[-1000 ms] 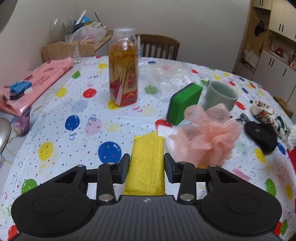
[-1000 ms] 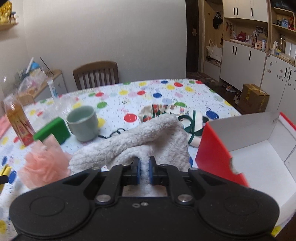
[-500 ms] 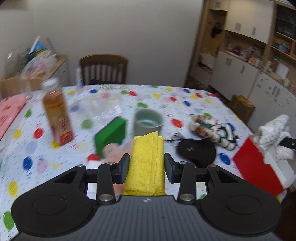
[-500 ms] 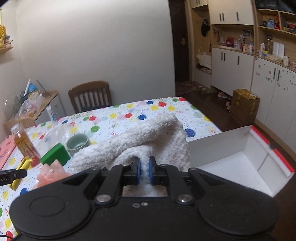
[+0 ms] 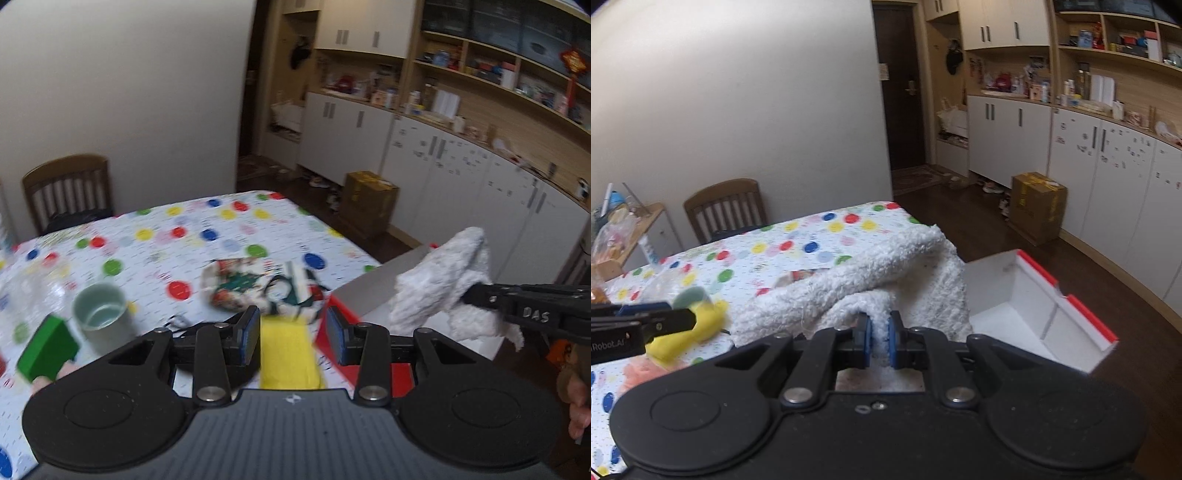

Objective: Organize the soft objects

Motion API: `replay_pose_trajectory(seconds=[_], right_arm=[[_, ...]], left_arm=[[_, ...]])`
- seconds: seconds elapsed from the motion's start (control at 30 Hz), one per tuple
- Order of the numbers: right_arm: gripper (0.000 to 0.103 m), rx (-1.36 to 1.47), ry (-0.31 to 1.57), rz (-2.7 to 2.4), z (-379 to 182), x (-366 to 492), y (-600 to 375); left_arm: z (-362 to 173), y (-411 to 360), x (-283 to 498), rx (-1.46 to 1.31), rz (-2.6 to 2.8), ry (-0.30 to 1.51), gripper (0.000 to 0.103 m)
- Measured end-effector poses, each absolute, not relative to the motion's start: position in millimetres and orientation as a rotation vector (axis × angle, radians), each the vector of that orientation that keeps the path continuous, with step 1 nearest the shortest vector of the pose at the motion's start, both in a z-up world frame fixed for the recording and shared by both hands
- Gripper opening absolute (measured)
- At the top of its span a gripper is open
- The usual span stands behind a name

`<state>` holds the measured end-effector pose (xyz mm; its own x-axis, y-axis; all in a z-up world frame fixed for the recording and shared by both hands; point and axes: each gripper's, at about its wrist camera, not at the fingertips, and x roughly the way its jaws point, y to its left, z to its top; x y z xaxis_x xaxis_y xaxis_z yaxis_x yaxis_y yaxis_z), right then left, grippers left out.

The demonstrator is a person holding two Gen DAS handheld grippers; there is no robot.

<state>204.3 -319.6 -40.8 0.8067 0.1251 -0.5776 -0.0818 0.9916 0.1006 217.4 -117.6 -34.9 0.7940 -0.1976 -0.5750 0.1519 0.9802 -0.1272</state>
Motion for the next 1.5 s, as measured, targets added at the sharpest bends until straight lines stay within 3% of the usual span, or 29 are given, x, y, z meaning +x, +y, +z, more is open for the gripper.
replay_pose_trajectory(seconds=[0.27,0.6,0.67,0.73,0.87,0.97,1.37,1.5], right_arm=[[0.008,0.072,0.677,0.037,-62.1,225.3,-364.4],[0.009,0.058,0.738,0.029,-86.8,235.8,-383.5],[0.009,0.052,0.75,0.028,-91.1,238.0,-383.8],[0.009,0.052,0.761,0.028,-94.6,239.6,-385.8],[0.01,0.05,0.774,0.025,-99.9,239.8,-386.9],[0.011,0.04,0.781,0.027,-101.9,239.4,-387.7],[0.011,0.024,0.806,0.022,-108.6,244.6,-397.3],[0.011,0.022,0.809,0.024,-110.9,246.4,-399.1]], left_arm=[[-50.8,-179.7,267.8,-0.023,-0.31,0.686,0.039],[-113.6,-164.2,254.2,-0.013,-0.24,0.855,0.039],[-128.0,-160.7,249.0,-0.025,-0.227,0.895,0.043],[-141.1,-158.6,244.1,-0.034,-0.219,0.934,0.061],[-160.5,-160.8,234.4,0.0,-0.21,0.941,0.067],[-174.4,-162.0,233.6,-0.015,-0.212,0.965,0.077],[-211.4,-178.7,235.7,0.017,-0.155,1.012,0.077],[-213.3,-181.6,233.3,0.044,-0.126,0.996,0.063]])
